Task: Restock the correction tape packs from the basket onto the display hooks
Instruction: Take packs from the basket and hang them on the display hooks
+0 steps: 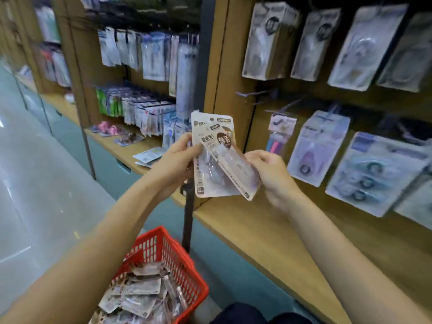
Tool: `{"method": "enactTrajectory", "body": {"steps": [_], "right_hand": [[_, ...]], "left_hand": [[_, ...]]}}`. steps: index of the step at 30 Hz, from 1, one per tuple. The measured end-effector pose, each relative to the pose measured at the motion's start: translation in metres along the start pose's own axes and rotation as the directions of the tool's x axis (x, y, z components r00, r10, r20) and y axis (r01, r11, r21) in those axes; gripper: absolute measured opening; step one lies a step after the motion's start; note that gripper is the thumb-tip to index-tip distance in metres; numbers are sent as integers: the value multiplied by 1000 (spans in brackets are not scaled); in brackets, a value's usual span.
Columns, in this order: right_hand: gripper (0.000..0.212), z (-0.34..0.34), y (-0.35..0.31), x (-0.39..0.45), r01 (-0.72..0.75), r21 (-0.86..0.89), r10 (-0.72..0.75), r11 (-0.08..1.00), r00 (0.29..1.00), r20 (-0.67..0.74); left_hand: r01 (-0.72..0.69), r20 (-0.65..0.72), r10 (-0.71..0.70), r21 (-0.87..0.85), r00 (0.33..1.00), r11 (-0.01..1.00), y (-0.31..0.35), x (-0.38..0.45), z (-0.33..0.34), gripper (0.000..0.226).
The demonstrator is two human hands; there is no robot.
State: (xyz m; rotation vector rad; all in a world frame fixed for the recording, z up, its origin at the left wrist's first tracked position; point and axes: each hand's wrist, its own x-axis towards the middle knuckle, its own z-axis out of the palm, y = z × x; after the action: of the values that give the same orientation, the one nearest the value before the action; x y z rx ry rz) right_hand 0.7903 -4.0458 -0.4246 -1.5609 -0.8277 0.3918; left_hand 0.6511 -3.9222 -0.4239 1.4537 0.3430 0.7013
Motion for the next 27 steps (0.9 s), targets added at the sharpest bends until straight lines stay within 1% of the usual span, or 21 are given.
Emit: {"method": "enactTrajectory", "body": {"steps": [2, 3, 5, 6, 8, 10, 11, 13, 14, 15, 17, 19, 21, 23, 25, 27], "right_hand": [[19, -24, -16, -6, 19, 3, -19, 1000, 994, -110], [18, -36, -22, -10, 38, -7, -39, 999, 985, -171], [15, -57, -32, -14, 87, -38, -95, 995, 941, -323], [14, -67, -37, -16, 109, -65, -126, 992, 906, -404], [10, -86, -46, -17, 149, -144, -204, 978, 808, -553], [11, -99, -56, -19, 190, -218, -288, 957, 714, -639], [11, -103, -59, -19, 211, -258, -331, 943, 685, -649], [10, -105, -63, -22, 232, -375, -429, 897, 655, -622], [10, -105, -64, -23, 256, -423, -478, 869, 654, -586], [11, -105, -65, -25, 291, -441, -510, 849, 669, -540], [12, -105, -70, -29, 359, -411, -525, 838, 735, -429], [10, -106, -75, -34, 402, -359, -511, 842, 808, -293], [14, -110, -80, -35, 422, -335, -492, 843, 856, -161], [27, -116, -84, -35, 412, -302, -444, 860, 895, -42], [48, -122, -90, -35, 366, -232, -363, 901, 930, 58], [68, -128, -95, -35, 333, -204, -314, 921, 942, 122]], "left_hand": [[-24, 69, 22, 19, 997, 1000, 17, 2, 27, 26], [-40, 83, 38, 29, 996, 999, 24, 2, 40, 25], [-80, 86, 77, 27, 993, 996, 38, 4, 64, 19], [-92, 83, 90, 18, 992, 996, 43, 5, 75, 16], [-110, 110, 110, -4, 988, 994, 52, 5, 95, 15], [-121, 176, 125, -34, 976, 992, 57, 1, 112, 16], [-133, 203, 139, -40, 969, 990, 59, 0, 119, 18], [-163, 203, 165, -26, 965, 986, 63, -1, 129, 24], [-173, 177, 174, -23, 969, 985, 66, 1, 132, 24], [-173, 145, 174, -26, 974, 985, 69, 3, 133, 24], [-158, 92, 159, -24, 983, 987, 73, 9, 132, 23], [-154, 68, 154, 1, 986, 988, 77, 15, 130, 23], [-160, 57, 159, 16, 986, 987, 80, 19, 129, 25], [-170, 55, 170, 10, 984, 985, 83, 22, 129, 26], [-178, 52, 178, -3, 983, 984, 83, 24, 130, 25], [-194, 50, 194, -7, 980, 981, 82, 26, 131, 26]]}}
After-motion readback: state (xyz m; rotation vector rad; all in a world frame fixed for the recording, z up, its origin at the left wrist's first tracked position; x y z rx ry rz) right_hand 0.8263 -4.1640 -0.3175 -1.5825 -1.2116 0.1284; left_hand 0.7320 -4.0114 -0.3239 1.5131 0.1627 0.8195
